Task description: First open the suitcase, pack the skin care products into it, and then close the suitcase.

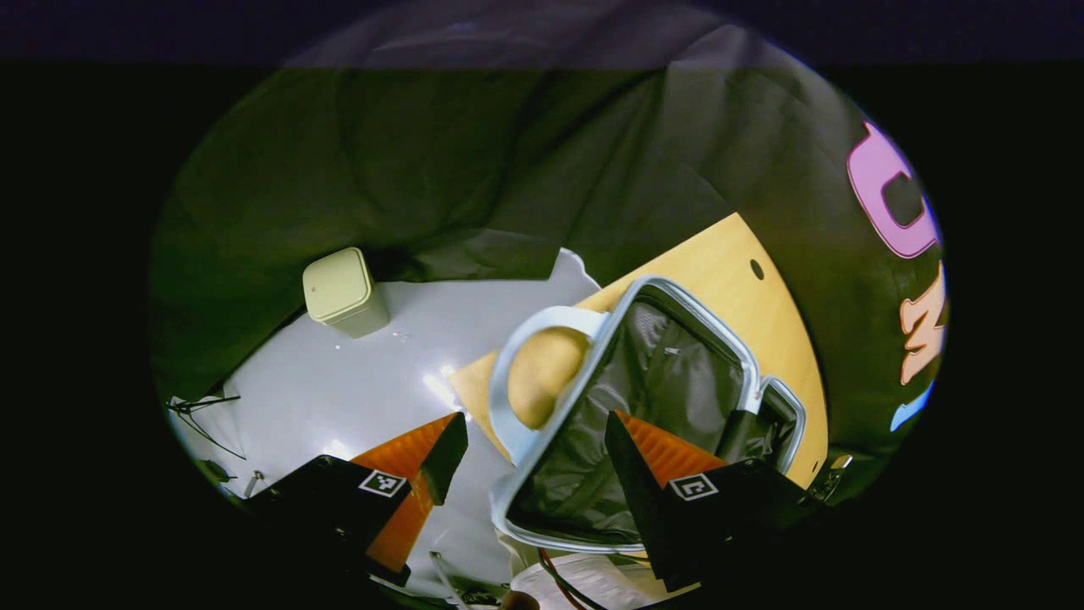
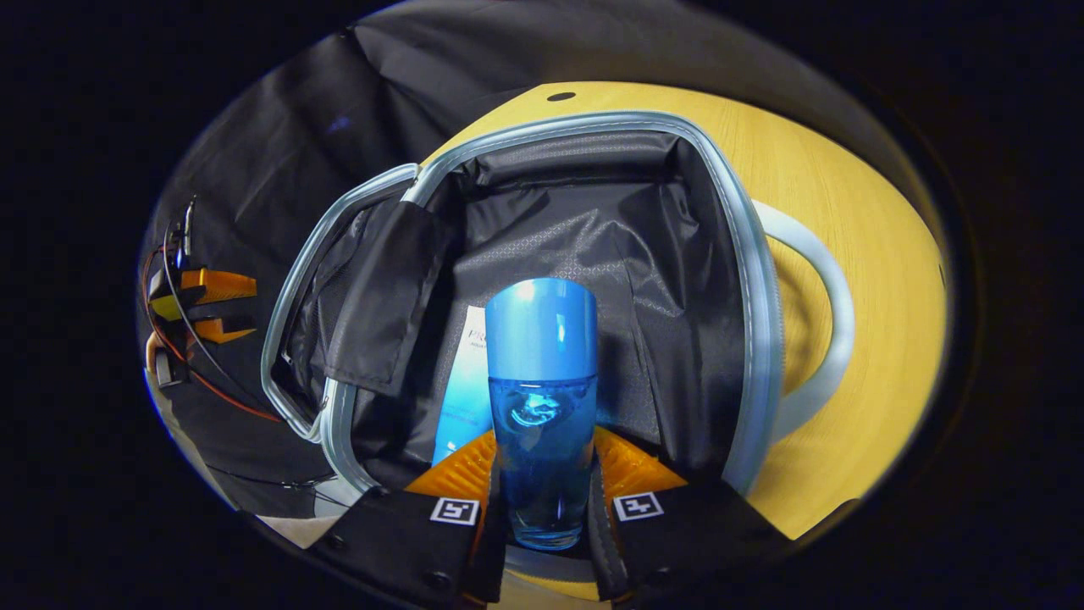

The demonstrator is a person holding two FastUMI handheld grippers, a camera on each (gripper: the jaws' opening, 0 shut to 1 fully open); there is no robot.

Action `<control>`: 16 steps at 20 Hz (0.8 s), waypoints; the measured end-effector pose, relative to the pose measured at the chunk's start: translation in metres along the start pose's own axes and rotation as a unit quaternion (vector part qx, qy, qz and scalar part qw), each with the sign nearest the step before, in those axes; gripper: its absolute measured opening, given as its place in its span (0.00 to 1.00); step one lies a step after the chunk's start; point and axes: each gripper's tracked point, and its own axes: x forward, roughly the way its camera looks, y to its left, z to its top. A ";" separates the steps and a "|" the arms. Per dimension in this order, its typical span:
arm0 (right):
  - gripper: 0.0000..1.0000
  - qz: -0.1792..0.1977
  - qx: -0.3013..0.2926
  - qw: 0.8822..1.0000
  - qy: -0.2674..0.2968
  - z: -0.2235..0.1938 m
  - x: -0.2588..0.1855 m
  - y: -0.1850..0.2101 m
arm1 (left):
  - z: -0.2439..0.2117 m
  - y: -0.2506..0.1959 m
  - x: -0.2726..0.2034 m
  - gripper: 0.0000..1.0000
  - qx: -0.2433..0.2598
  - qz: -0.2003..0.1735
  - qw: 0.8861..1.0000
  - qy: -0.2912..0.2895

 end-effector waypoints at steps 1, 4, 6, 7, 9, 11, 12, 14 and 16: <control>0.40 0.000 0.002 1.000 0.000 0.000 0.002 0.001 | 0.004 0.004 0.006 0.96 0.002 0.003 1.000 0.002; 0.43 0.011 0.010 1.000 -0.002 0.003 -0.005 0.006 | 0.005 0.014 0.029 0.96 -0.001 0.014 1.000 0.017; 0.57 0.031 0.019 0.999 -0.020 0.013 -0.016 0.016 | 0.007 0.019 0.040 0.96 -0.005 0.014 0.999 0.029; 0.67 0.039 0.023 0.998 -0.032 0.019 -0.023 0.019 | 0.007 0.021 0.044 0.96 -0.008 0.013 0.999 0.033; 0.80 0.044 0.029 0.997 -0.057 0.031 -0.039 0.020 | 0.006 0.023 0.054 1.00 -0.013 0.011 0.999 0.041; 0.92 0.044 0.033 0.996 -0.075 0.037 -0.055 0.015 | 0.006 0.020 0.064 0.96 -0.020 -0.001 0.999 0.049; 0.92 0.043 0.037 0.995 -0.083 0.040 -0.063 0.011 | 0.004 0.015 0.069 0.94 -0.028 -0.015 0.998 0.054; 0.92 0.035 0.043 0.994 -0.095 0.041 -0.078 0.000 | 0.001 0.008 0.079 0.84 -0.046 -0.033 0.996 0.065; 0.92 0.017 0.049 0.993 -0.102 0.037 -0.092 -0.014 | -0.002 0.004 0.085 0.76 -0.055 -0.039 0.995 0.070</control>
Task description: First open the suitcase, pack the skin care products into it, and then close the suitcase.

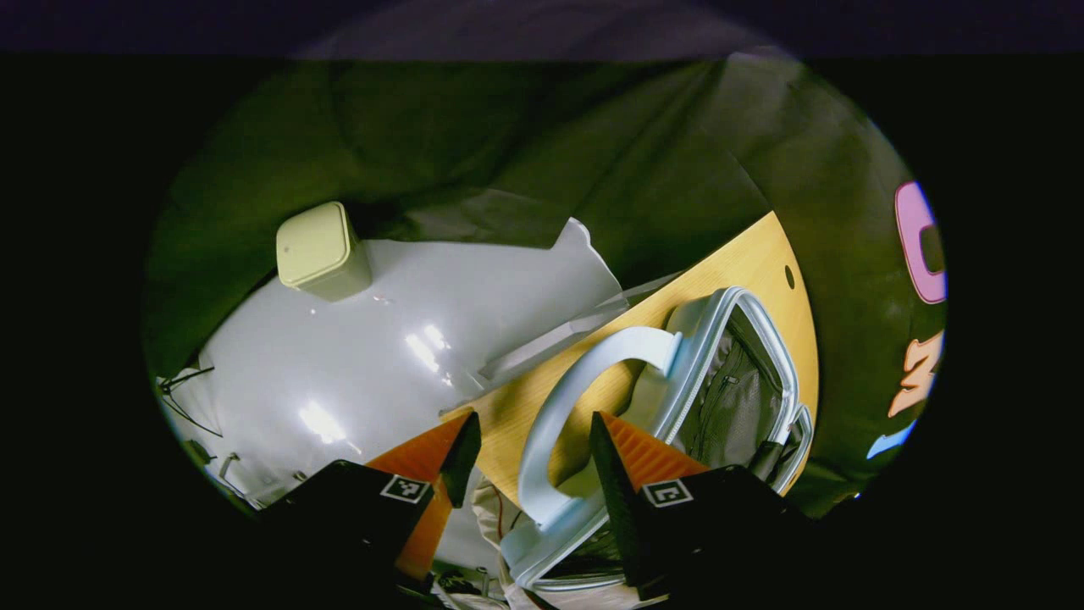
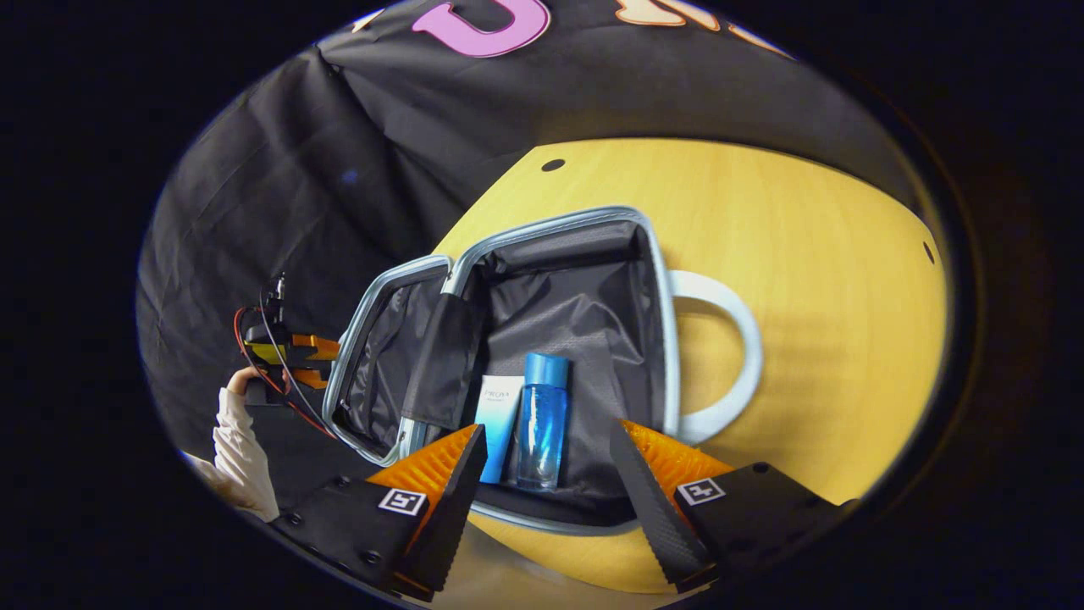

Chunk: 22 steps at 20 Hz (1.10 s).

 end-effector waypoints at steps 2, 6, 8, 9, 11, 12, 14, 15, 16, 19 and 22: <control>0.92 -0.016 0.006 1.000 -0.011 0.000 -0.015 -0.010 | 0.001 -0.004 0.002 0.66 0.002 -0.010 1.000 -0.005; 0.92 -0.035 0.025 0.999 -0.012 -0.009 -0.028 -0.024 | 0.000 0.003 0.011 0.33 0.021 0.005 1.000 0.003; 0.92 -0.037 0.023 0.999 -0.009 -0.013 -0.029 -0.023 | 0.001 0.004 0.012 0.18 0.020 0.009 1.000 0.002; 0.92 -0.035 0.023 0.999 -0.008 -0.014 -0.028 -0.021 | 0.001 0.004 0.011 0.13 0.017 0.008 1.000 0.001; 0.92 -0.031 0.024 0.999 -0.005 -0.017 -0.027 -0.018 | -0.001 0.003 0.011 0.13 0.012 0.004 1.000 -0.003; 0.92 -0.030 0.024 0.999 -0.007 -0.016 -0.028 -0.018 | 0.001 0.002 0.011 0.12 0.006 0.001 1.000 -0.005; 0.92 -0.028 0.026 0.999 -0.011 -0.013 -0.028 -0.018 | 0.001 -0.002 0.008 0.09 -0.009 -0.009 1.000 -0.006; 0.92 -0.029 0.027 0.999 -0.014 -0.012 -0.030 -0.019 | 0.001 -0.004 0.005 0.11 -0.012 -0.015 1.000 -0.006; 0.92 -0.029 0.028 0.999 -0.017 -0.010 -0.030 -0.020 | 0.001 -0.008 0.003 0.11 -0.015 -0.025 1.000 -0.010; 0.92 -0.028 0.035 0.999 -0.025 -0.010 -0.031 -0.024 | 0.002 -0.019 -0.011 0.11 -0.015 -0.043 0.999 -0.025; 0.92 -0.028 0.037 0.998 -0.032 -0.011 -0.031 -0.027 | 0.005 -0.031 -0.040 0.10 0.018 -0.030 0.998 -0.043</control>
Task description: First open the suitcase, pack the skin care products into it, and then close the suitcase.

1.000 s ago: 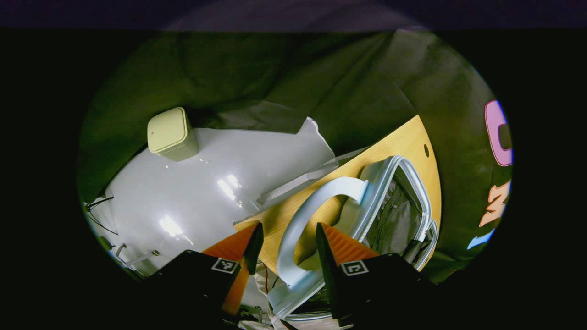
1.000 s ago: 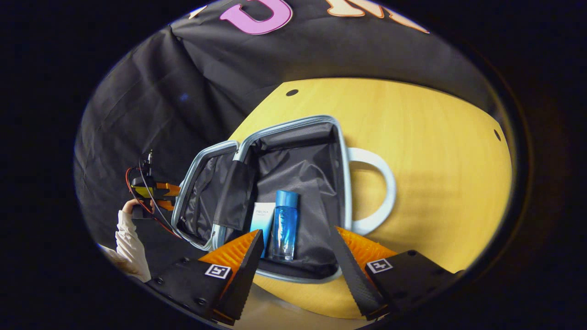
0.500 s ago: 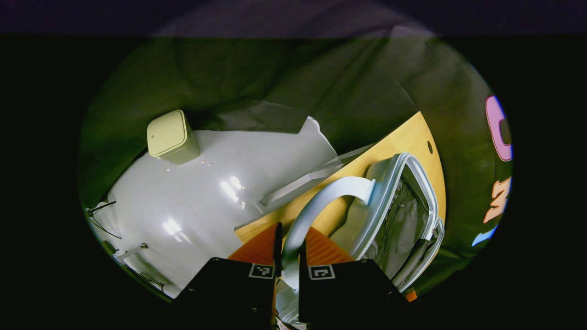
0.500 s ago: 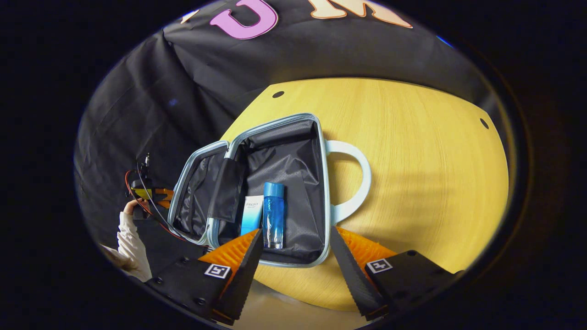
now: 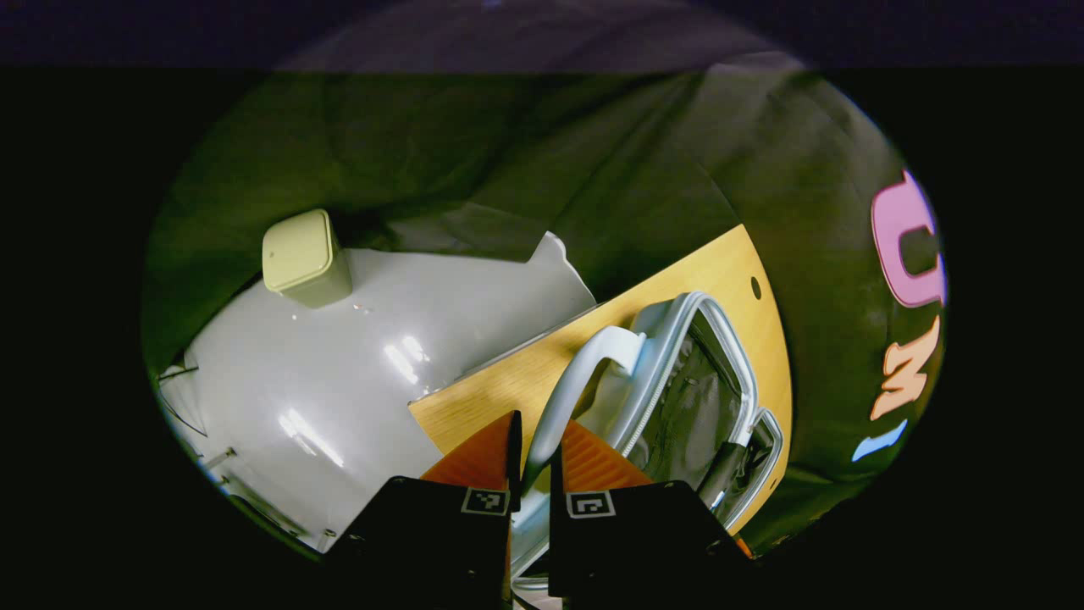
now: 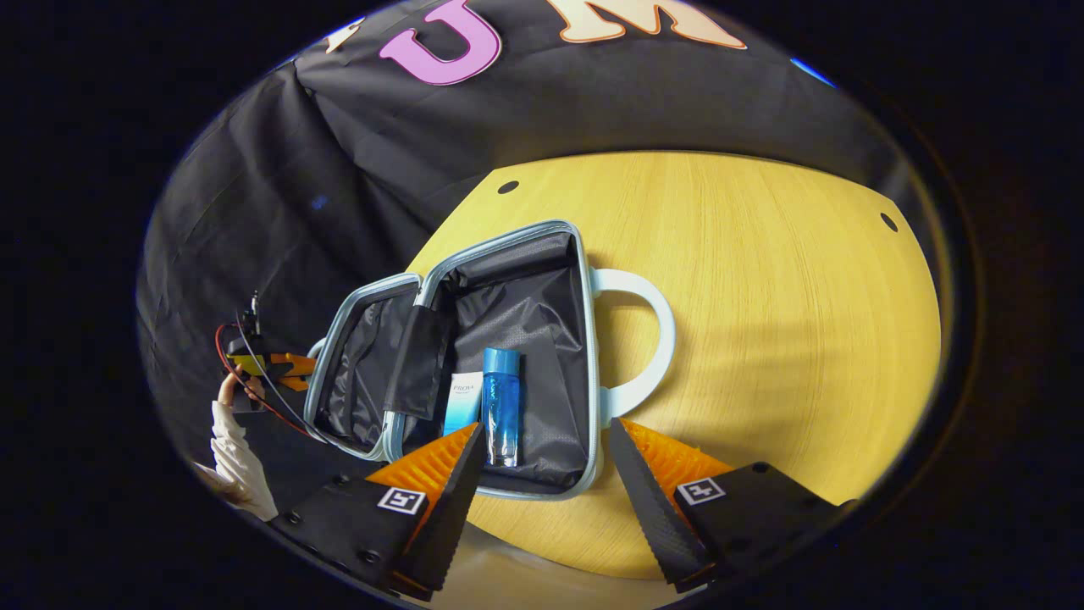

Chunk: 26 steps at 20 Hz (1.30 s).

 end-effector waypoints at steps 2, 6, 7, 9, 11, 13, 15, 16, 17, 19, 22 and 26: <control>0.92 0.007 0.004 1.000 -0.002 -0.001 -0.007 -0.004 | 0.001 -0.021 -0.025 0.10 0.019 0.003 1.000 -0.016; 0.92 0.020 0.009 1.000 -0.010 -0.004 -0.013 -0.020 | 0.002 -0.064 -0.072 0.10 0.026 -0.006 0.998 -0.062; 0.92 0.023 0.010 1.000 -0.013 -0.005 -0.013 -0.025 | 0.000 -0.078 -0.084 0.10 0.030 -0.010 0.997 -0.072; 0.92 0.032 0.013 0.999 -0.014 -0.006 -0.018 -0.035 | -0.010 -0.101 -0.107 0.10 0.046 -0.010 0.995 -0.089; 0.92 0.034 0.011 0.999 -0.018 -0.007 -0.023 -0.050 | -0.021 -0.126 -0.125 0.13 0.070 -0.003 0.992 -0.102; 0.92 0.036 0.010 0.999 -0.023 -0.008 -0.029 -0.063 | -0.034 -0.153 -0.138 0.10 0.092 0.005 0.990 -0.110; 0.92 0.044 0.011 0.999 -0.030 -0.006 -0.036 -0.073 | -0.047 -0.178 -0.147 0.09 0.110 0.010 0.987 -0.116; 0.92 0.045 0.010 0.998 -0.033 -0.005 -0.041 -0.081 | -0.055 -0.190 -0.151 0.10 0.118 0.010 0.986 -0.118; 0.92 0.045 0.009 0.998 -0.036 -0.005 -0.046 -0.090 | -0.062 -0.204 -0.153 0.09 0.128 0.009 0.984 -0.120; 0.92 0.046 0.012 0.998 -0.045 -0.005 -0.054 -0.107 | -0.083 -0.235 -0.159 0.10 0.153 0.003 0.981 -0.120; 0.92 0.046 0.020 0.997 -0.057 -0.003 -0.067 -0.130 | -0.116 -0.288 -0.157 0.10 0.196 -0.017 0.974 -0.110; 0.92 0.041 0.022 0.996 -0.070 -0.004 -0.084 -0.156 | -0.169 -0.354 -0.134 0.10 0.236 -0.057 0.967 -0.075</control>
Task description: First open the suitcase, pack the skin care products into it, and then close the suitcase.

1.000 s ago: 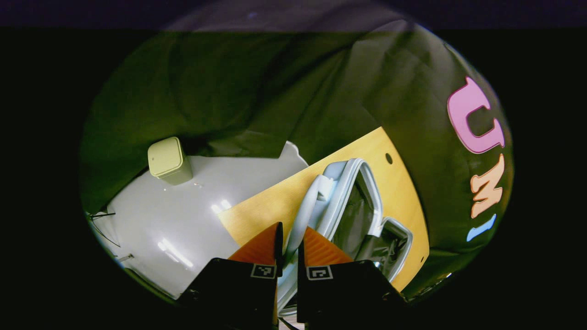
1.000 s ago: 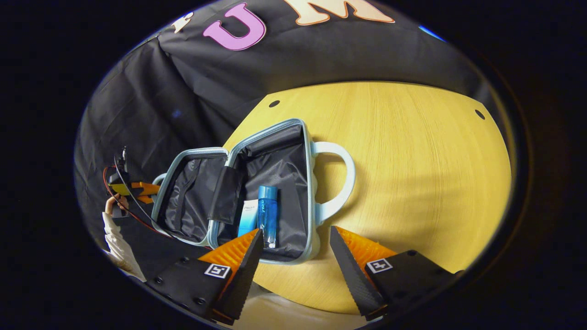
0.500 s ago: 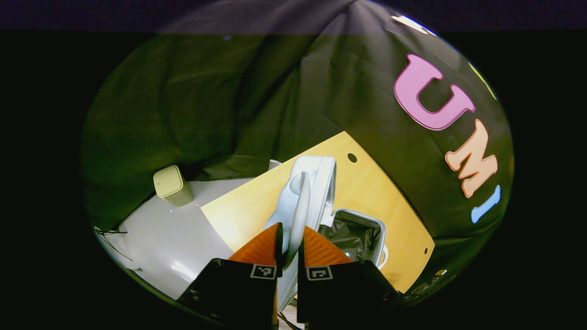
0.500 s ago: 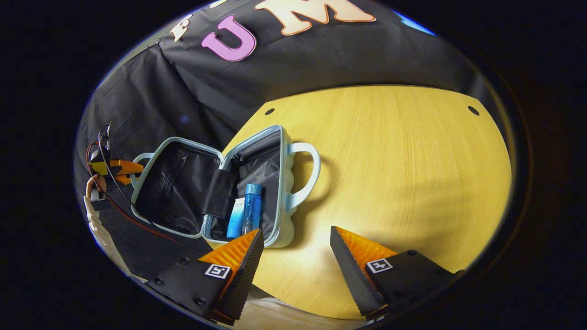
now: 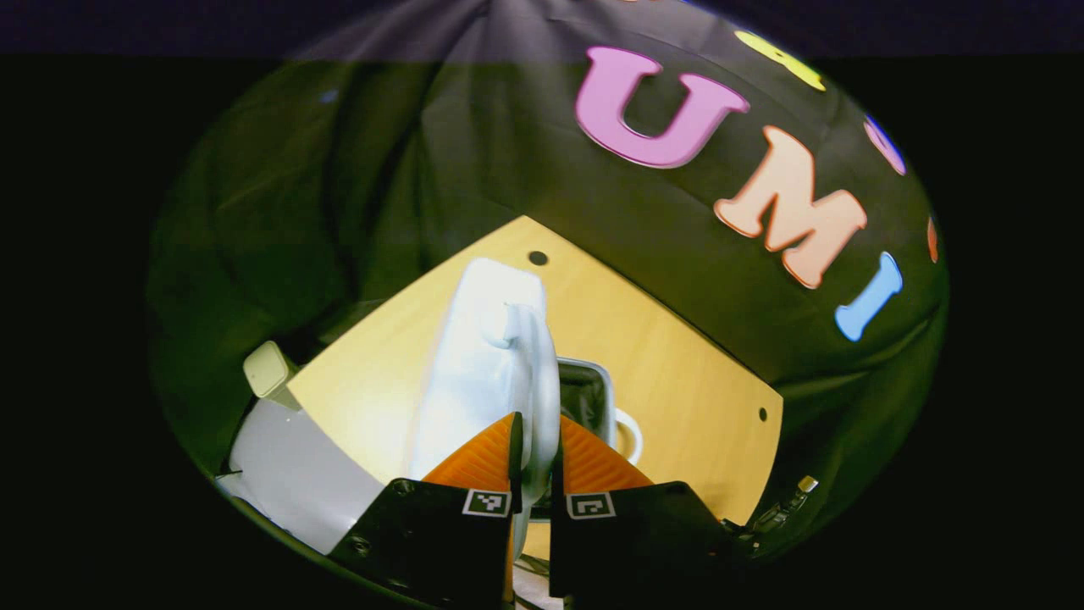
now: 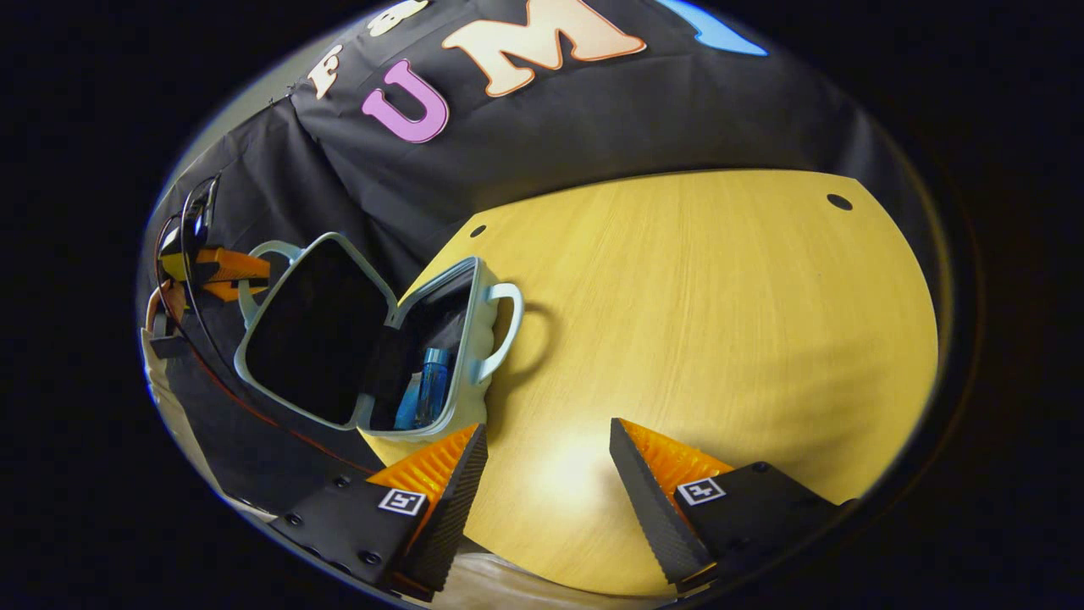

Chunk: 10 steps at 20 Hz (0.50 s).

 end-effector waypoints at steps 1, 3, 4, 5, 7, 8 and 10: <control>0.92 -0.002 0.000 1.000 -0.003 0.001 -0.006 -0.004 | -0.007 -0.019 0.009 0.10 0.006 -0.013 1.000 0.010; 0.92 -0.004 0.001 1.000 -0.011 0.003 -0.013 -0.012 | -0.027 -0.054 0.034 0.10 0.017 -0.039 0.998 0.039; 0.92 -0.006 0.002 1.000 -0.015 0.004 -0.016 -0.015 | -0.037 -0.067 0.048 0.10 0.022 -0.047 0.997 0.053; 0.92 -0.009 0.003 1.000 -0.019 0.005 -0.020 -0.017 | -0.052 -0.081 0.062 0.10 0.030 -0.054 0.996 0.070; 0.91 -0.016 0.005 0.999 -0.029 0.008 -0.025 -0.021 | -0.079 -0.100 0.089 0.10 0.052 -0.053 0.992 0.101; 0.91 -0.021 0.007 0.999 -0.033 0.009 -0.026 -0.025 | -0.090 -0.106 0.099 0.10 0.066 -0.050 0.990 0.115; 0.92 -0.030 0.011 0.999 -0.039 0.011 -0.031 -0.031 | -0.110 -0.119 0.119 0.10 0.093 -0.040 0.984 0.145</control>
